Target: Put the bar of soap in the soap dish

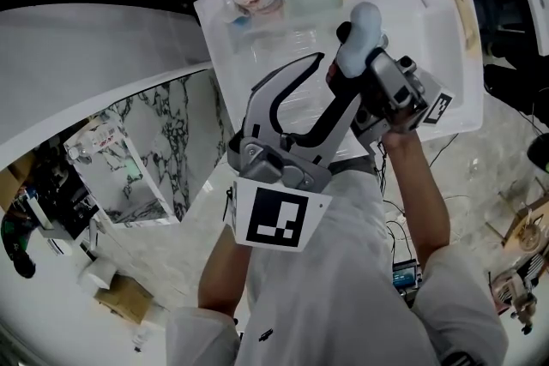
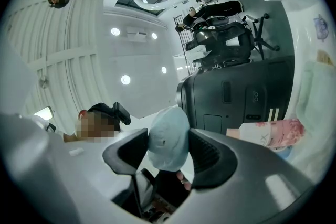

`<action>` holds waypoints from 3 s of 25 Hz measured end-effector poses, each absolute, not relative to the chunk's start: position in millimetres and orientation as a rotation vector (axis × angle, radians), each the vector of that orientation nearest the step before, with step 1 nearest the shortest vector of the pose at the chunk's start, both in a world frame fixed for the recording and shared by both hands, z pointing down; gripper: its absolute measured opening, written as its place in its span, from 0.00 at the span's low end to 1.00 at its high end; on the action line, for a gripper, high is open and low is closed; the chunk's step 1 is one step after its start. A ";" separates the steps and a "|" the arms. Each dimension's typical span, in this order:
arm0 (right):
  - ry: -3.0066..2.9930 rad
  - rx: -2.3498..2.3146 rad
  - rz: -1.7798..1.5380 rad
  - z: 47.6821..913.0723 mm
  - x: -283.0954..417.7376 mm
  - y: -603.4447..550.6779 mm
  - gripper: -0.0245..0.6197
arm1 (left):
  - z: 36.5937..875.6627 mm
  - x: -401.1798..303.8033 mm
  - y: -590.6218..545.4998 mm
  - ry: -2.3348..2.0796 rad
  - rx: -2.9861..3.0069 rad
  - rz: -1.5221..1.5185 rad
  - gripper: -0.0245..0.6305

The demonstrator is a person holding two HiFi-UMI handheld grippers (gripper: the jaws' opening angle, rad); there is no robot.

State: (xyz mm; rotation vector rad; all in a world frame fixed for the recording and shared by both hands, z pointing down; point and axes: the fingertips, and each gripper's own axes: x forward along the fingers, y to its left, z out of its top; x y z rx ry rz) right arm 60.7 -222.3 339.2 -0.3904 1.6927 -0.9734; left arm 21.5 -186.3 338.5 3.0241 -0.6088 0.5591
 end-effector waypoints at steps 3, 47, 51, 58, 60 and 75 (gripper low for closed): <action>1.693 -0.389 -0.974 340.3 59.0 -222.4 0.44 | 339.1 28.6 -188.7 -0.635 3.057 0.532 0.35; 1.647 -0.552 -1.095 374.5 78.5 -210.7 0.55 | 364.8 42.1 -191.4 -0.471 2.955 0.448 0.23; 1.644 -0.662 -1.108 385.3 88.0 -208.5 0.58 | 372.1 37.8 -201.8 -0.484 2.699 0.285 0.23; 1.674 -0.788 -1.085 389.3 99.7 -199.3 0.57 | 385.8 35.3 -220.4 -0.465 2.506 0.099 0.23; 1.691 -0.828 -1.086 390.7 100.7 -197.3 0.57 | 391.4 34.4 -223.3 -0.466 2.460 0.070 0.23; 1.933 -1.165 -1.070 405.6 94.1 -201.4 0.06 | 436.3 28.7 -252.3 -0.523 2.209 -0.056 0.23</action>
